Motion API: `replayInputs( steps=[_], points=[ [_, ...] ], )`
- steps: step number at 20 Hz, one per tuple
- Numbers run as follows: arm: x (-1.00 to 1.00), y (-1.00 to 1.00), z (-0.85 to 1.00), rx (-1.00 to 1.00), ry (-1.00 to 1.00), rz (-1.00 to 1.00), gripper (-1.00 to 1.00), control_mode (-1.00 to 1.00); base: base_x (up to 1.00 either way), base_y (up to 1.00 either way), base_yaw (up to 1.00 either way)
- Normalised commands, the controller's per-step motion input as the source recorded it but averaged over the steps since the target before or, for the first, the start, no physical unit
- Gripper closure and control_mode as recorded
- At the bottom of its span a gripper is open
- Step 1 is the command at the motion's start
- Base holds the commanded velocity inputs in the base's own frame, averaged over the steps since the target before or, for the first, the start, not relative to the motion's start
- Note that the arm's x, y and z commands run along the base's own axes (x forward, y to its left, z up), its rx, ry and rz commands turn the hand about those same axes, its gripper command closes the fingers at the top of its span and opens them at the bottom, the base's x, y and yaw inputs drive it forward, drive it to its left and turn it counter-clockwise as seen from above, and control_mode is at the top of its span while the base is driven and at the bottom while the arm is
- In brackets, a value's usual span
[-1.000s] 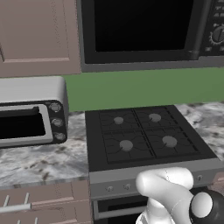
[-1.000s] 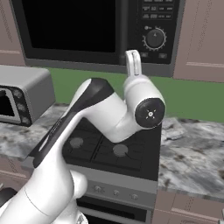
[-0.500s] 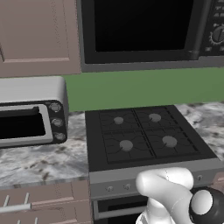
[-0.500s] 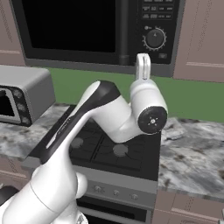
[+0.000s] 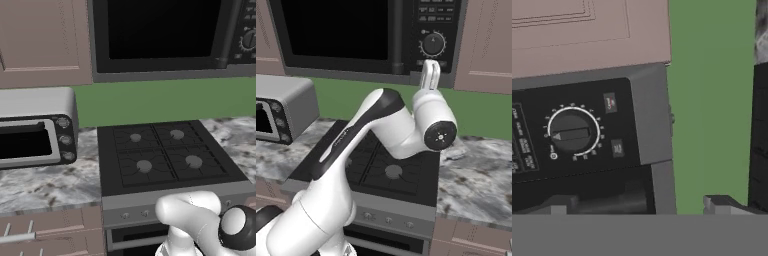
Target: Transport the chicken drumstick from the fridge to the microwave and turn on the microwave.
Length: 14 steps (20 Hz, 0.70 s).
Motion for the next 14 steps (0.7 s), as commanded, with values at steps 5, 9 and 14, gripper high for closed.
replayInputs(
  steps=[5, 9, 14],
  points=[
    [0.28, 0.03, 0.0, 0.0, 0.0, 0.0, -1.0, -1.0, 0.0, 0.0, 0.0],
    [0.28, 0.14, -0.01, 0.0, 0.0, 0.0, -1.0, -1.0, 0.0, 0.0, 0.0],
    [0.22, 0.18, 0.0, 0.0, 0.0, 0.0, -1.0, -1.0, 0.0, 0.0, 0.0]
  ],
)
